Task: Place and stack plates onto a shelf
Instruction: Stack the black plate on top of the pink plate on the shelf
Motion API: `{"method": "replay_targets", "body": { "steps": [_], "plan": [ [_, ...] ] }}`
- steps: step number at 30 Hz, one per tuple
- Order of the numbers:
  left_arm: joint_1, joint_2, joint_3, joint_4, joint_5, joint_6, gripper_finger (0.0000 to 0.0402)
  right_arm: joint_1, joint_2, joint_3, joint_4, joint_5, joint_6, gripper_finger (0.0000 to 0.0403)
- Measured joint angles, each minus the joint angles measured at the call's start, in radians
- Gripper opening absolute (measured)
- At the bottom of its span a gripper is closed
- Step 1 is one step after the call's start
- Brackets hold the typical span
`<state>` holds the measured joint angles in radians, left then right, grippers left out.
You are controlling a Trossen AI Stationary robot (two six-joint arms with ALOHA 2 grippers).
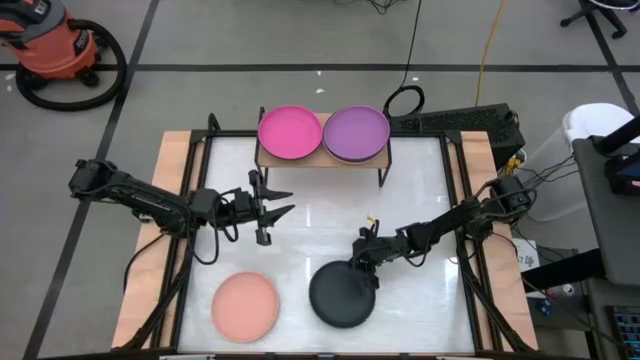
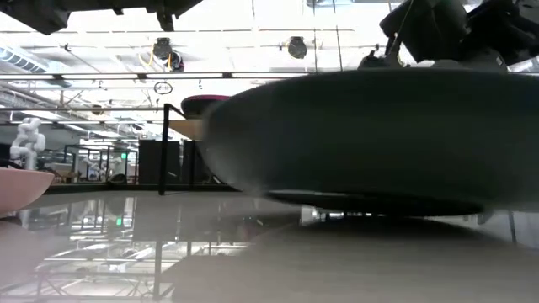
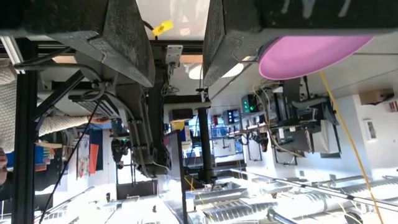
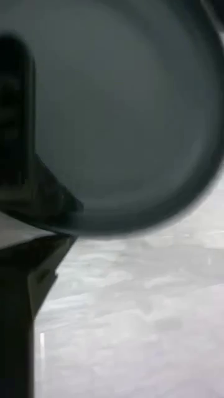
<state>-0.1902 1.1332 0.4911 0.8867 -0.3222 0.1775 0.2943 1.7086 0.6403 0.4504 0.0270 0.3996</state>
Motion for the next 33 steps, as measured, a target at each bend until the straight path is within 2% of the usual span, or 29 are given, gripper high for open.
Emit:
{"method": "replay_targets", "body": {
  "steps": [3,11,17,22,29,33],
  "plan": [
    [0.0,0.0,0.0,0.0,0.0,0.0,0.0143,-0.001,-0.016,0.0,0.004,-0.001,-0.024,0.001],
    [-0.003,-0.007,0.0,0.011,0.0,-0.005,0.0143,-0.049,-0.17,0.0,-0.002,0.01,-0.058,0.0002],
    [-0.066,-0.098,0.001,0.045,0.0,0.054,0.0143,-0.13,-0.36,0.034,0.01,0.139,-0.163,0.0001],
    [-0.155,-0.204,0.001,-0.028,-0.007,0.168,0.0143,-0.251,-0.457,0.119,0.02,0.212,-0.275,0.0001],
    [-0.24,-0.231,0.002,-0.075,-0.141,0.27,0.0143,-0.469,-0.403,0.329,0.019,0.198,-0.344,0.0001],
    [-0.269,-0.232,0.001,-0.081,-0.188,0.317,0.0143,-0.589,-0.294,0.462,0.013,0.109,-0.341,0.0]
  ]
}}
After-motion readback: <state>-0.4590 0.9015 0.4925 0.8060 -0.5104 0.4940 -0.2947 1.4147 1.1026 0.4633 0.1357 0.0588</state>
